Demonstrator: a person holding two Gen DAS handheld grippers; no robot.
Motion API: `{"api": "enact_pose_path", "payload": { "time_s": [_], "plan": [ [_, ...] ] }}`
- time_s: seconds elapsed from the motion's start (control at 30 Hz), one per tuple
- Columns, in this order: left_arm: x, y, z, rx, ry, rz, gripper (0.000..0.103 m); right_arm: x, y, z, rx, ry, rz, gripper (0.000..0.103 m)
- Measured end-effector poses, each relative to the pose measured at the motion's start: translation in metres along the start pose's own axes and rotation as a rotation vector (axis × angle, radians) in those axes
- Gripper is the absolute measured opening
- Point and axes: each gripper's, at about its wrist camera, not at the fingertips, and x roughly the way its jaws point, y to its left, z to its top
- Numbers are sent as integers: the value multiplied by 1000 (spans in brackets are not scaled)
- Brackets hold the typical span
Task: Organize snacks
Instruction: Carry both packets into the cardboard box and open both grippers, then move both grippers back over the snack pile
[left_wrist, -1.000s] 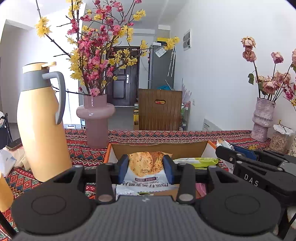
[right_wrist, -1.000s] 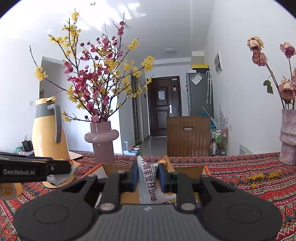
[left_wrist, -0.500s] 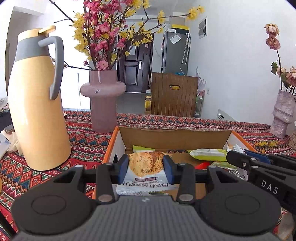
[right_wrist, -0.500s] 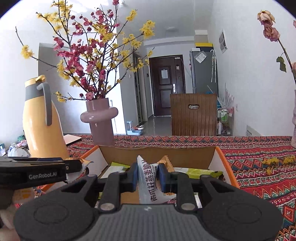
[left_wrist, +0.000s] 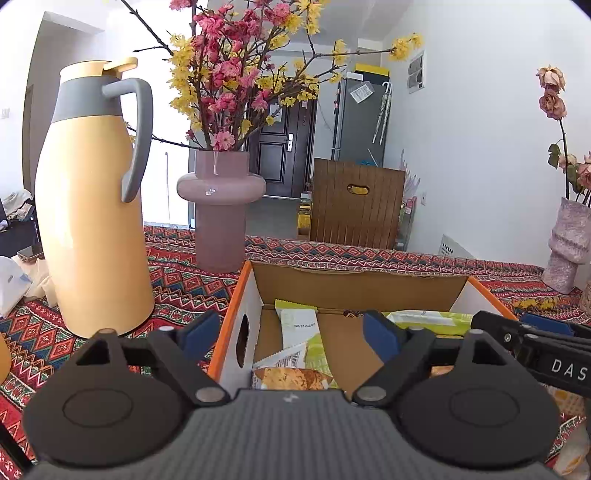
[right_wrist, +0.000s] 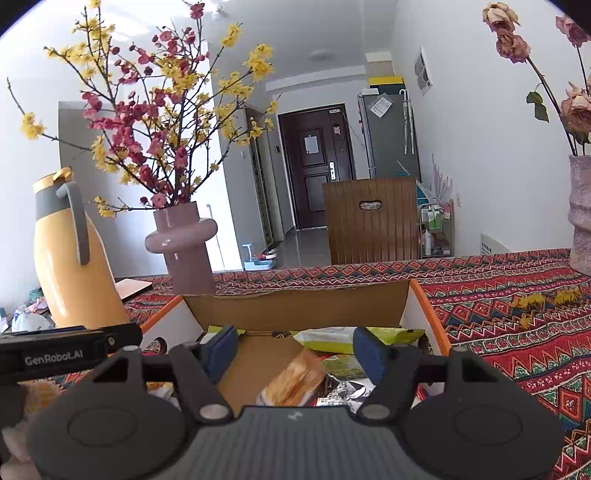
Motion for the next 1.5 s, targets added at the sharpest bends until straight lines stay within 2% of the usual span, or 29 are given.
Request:
{"api": "enact_pose_path", "payload": {
  "time_s": [0.07, 0.13, 0.2, 0.37, 0.63, 0.83, 1.2, 1.33, 1.5],
  "plan": [
    [-3, 0, 0, -3, -17, 14, 103, -2, -3, -1, 10, -9, -13, 87],
    [-5, 1, 0, -6, -23, 18, 103, -3, -6, -1, 24, -12, -23, 89],
    [-5, 1, 0, -8, -20, 19, 103, -5, -9, -1, 35, -16, -39, 98],
    [-5, 1, 1, -8, -17, 26, 103, -4, -12, -1, 50, -10, -60, 103],
    [-21, -4, 9, 6, -26, 46, 103, -21, -7, 5, 39, -27, -71, 103],
    [-41, 2, 9, 27, -16, 50, 103, -48, 2, 1, 22, 5, -83, 103],
    [-79, 23, -21, 43, 26, 16, 103, -88, 23, -41, 17, 116, -41, 103],
    [-94, 33, -33, 15, 34, -10, 103, -100, 33, -56, 22, 156, -22, 103],
    [-112, 42, -48, 0, 51, -20, 103, -108, 48, -73, 7, 221, -61, 103]
  ]
}}
